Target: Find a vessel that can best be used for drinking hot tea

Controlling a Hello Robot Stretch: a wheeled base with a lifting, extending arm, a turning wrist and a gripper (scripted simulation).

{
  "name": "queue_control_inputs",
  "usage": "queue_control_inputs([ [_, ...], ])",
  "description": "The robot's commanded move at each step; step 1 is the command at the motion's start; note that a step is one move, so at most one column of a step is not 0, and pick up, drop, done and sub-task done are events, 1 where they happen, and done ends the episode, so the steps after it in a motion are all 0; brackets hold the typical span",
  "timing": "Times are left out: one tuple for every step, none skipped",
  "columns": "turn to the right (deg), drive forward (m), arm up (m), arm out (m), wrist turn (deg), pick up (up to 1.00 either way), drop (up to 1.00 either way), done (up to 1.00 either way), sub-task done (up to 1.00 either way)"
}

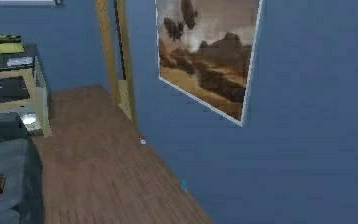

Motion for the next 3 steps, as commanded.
queue_control_inputs([
  [-24.0,0.0,0.0,0.0,0.0,0.0,0.0,0.0,0.0],
  [0.0,1.0,0.0,0.0,0.0,0.0,0.0,0.0,0.0],
  [0.0,1.0,0.0,0.0,0.0,0.0,0.0,0.0,0.0],
])
